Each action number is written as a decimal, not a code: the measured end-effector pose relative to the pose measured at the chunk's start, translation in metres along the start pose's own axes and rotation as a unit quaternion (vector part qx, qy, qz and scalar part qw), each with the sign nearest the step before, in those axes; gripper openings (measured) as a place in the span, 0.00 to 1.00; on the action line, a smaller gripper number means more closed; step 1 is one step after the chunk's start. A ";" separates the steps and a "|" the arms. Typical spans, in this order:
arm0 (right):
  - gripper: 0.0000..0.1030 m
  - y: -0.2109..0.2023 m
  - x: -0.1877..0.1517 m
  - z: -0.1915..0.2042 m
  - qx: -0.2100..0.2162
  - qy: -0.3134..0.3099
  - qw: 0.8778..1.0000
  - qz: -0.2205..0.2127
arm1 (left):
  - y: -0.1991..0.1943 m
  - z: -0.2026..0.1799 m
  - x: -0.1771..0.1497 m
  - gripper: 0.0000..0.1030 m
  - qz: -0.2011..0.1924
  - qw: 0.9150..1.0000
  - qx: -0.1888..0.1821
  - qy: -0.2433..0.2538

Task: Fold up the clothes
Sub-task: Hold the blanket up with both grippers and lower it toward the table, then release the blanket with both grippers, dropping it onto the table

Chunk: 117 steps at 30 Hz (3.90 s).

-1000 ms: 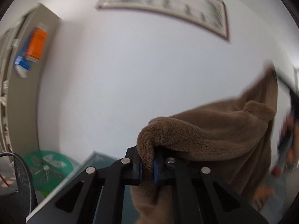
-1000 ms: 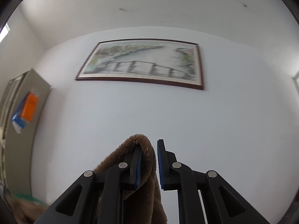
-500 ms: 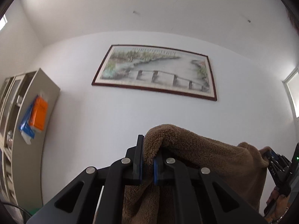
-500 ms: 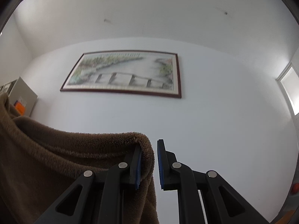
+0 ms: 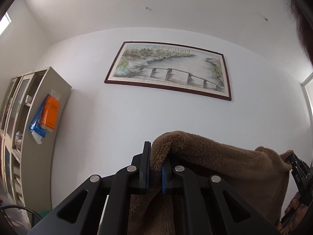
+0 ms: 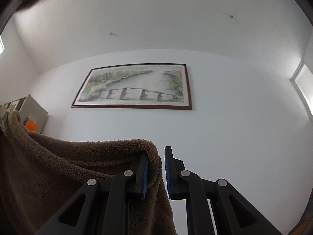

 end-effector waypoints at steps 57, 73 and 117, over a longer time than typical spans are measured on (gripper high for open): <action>0.78 0.042 -0.537 0.091 -0.050 0.038 0.734 0.677 | 0.118 0.271 -0.526 0.75 0.702 0.699 0.136 -0.010; 0.78 -0.030 -0.518 0.148 0.069 0.015 0.694 0.717 | 0.084 0.231 -0.555 0.82 0.644 0.720 0.154 0.210; 0.78 -0.185 -0.452 0.027 0.077 0.044 0.669 0.738 | 0.021 0.230 -0.468 0.82 0.621 0.710 0.301 0.140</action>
Point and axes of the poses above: each gripper's, at about its wrist camera, not at the fingertips, and y roughly the way its jaws point, z to its left, x to its top, the point moved 2 cm from there along y, roughly the way its jaws point, and after that the axes turned 9 degrees about -z, right-handed, at the moved point
